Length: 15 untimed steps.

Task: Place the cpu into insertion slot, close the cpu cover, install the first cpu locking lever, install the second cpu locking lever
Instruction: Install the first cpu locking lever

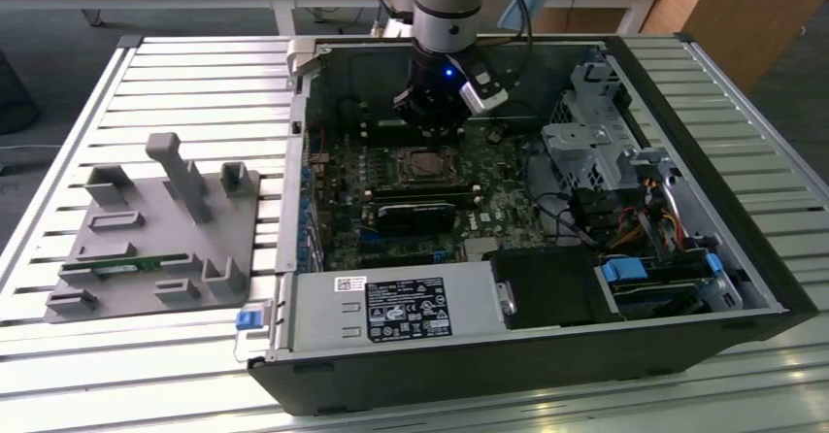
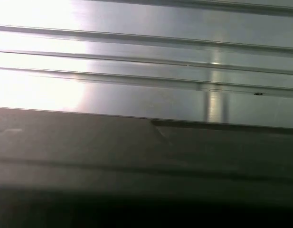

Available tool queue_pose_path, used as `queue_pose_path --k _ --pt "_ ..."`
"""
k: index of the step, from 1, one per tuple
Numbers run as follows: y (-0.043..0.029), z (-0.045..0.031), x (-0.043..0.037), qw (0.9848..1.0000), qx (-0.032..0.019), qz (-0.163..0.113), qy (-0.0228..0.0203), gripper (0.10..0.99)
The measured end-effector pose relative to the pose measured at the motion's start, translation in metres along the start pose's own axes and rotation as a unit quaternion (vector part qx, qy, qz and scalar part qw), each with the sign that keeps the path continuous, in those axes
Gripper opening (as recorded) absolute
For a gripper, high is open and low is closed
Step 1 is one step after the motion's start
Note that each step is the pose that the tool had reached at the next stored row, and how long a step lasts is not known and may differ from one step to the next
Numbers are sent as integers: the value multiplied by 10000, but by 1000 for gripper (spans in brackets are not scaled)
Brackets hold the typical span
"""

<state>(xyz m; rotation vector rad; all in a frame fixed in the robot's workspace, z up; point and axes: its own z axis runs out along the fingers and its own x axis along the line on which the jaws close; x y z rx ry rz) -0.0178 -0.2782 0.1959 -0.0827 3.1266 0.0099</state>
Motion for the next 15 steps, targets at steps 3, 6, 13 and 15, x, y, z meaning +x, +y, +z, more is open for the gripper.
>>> queue_pose_path --k 3,6,13,15 --pt "4 -47 -3 10000 -6 0 -4 106" --pt "2 -126 -3 10000 3 0 -1 106" --pt "-28 -165 -1 10000 8 0 0 106" --pt "-40 -165 -1 10000 8 0 0 106"
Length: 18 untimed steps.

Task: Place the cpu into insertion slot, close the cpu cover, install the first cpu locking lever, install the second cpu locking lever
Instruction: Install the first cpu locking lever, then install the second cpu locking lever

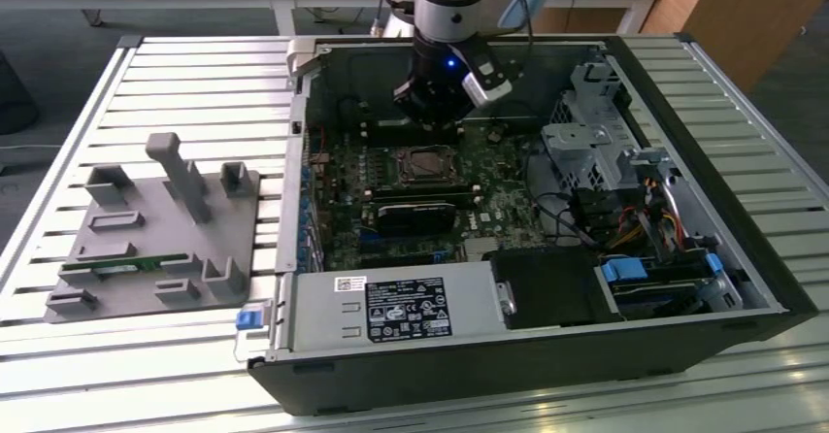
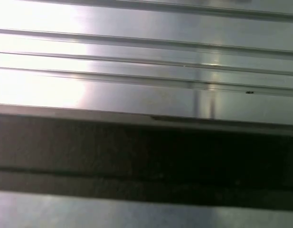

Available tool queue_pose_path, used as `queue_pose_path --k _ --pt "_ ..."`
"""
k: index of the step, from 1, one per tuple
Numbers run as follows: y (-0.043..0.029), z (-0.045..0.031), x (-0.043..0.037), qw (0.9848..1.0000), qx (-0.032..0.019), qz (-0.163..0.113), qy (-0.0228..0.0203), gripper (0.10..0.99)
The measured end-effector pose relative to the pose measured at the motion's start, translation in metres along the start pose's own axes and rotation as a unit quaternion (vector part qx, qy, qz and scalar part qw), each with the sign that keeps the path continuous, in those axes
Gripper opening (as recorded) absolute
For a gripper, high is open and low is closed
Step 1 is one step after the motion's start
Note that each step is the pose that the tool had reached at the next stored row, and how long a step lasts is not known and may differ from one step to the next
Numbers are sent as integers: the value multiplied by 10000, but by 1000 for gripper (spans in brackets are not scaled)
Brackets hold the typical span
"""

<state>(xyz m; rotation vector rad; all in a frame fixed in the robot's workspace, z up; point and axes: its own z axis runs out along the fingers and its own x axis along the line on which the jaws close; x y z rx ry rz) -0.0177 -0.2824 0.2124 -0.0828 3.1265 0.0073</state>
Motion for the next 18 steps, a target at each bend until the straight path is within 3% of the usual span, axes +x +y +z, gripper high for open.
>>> queue_pose_path --k 18 --pt "-78 0 3 10000 0 0 0 106"
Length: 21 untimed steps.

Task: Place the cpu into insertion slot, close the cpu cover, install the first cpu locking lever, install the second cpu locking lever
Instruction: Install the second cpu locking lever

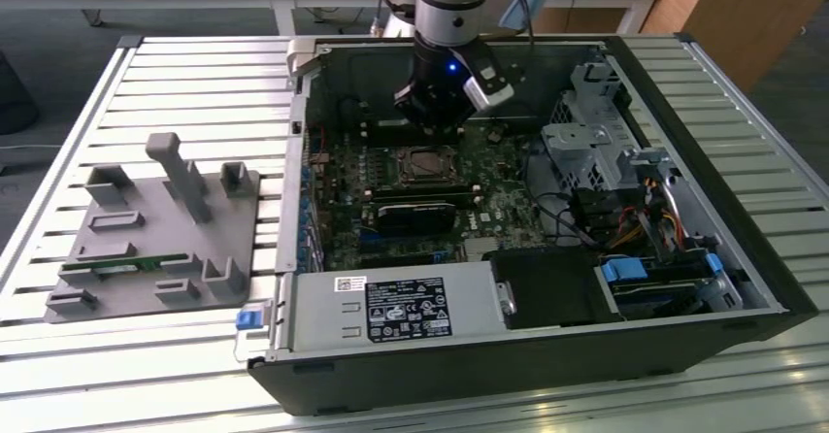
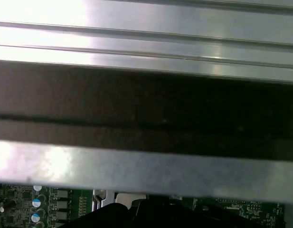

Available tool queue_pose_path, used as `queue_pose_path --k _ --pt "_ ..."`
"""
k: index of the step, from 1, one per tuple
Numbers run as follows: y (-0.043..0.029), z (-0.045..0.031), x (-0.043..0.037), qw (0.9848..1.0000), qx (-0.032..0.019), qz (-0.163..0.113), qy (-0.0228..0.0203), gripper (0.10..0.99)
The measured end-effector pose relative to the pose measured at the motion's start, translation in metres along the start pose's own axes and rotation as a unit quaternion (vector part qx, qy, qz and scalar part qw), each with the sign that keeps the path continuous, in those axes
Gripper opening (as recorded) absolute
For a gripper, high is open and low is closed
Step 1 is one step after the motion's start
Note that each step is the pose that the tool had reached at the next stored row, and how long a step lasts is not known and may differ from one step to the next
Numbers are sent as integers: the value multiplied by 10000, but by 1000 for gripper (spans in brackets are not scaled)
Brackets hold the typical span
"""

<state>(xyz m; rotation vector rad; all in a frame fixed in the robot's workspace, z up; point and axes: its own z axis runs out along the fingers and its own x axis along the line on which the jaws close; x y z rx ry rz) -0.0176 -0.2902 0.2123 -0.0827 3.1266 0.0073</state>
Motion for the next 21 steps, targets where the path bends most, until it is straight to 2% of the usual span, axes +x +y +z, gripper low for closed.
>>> queue_pose_path --k 7,12,15,18,21 --pt "-73 1 3 10000 0 0 0 106" --pt "-160 4 7 10000 0 0 0 106" --pt "-182 -3 9 10000 1 0 1 106" --pt "-186 -42 9 10000 1 0 4 106" --pt "-185 -117 7 10000 0 0 7 106"
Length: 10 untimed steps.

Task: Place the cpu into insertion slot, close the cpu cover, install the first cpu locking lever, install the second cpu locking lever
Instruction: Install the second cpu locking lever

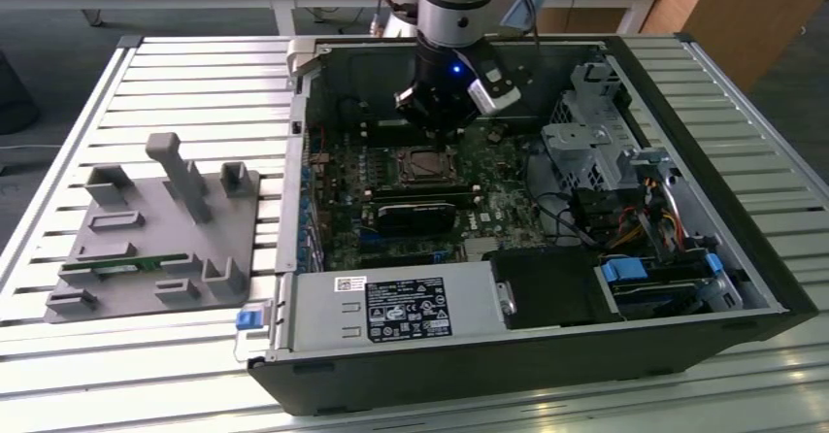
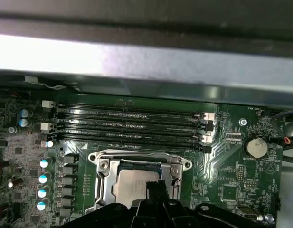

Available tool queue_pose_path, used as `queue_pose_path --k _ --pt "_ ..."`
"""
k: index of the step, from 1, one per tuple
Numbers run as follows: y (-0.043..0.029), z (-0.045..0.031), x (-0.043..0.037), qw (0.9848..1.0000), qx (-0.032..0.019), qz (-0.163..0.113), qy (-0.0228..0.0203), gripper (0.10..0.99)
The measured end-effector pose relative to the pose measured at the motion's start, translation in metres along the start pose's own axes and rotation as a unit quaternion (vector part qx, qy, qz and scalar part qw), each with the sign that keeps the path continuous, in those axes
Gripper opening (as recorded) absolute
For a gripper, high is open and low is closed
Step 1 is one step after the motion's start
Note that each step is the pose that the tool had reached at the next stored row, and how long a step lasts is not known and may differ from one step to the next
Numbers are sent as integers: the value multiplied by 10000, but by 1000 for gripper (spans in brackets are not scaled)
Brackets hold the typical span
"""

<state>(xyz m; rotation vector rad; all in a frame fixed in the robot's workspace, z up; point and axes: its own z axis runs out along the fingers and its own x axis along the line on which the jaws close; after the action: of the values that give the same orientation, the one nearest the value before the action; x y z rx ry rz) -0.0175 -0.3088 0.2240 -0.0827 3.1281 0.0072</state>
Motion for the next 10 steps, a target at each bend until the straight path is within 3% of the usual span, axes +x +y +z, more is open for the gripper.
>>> queue_pose_path --k 5,10 --pt "0 -144 -2 10000 1 2 3 106" --pt "-60 -160 1 10000 1 2 3 106"
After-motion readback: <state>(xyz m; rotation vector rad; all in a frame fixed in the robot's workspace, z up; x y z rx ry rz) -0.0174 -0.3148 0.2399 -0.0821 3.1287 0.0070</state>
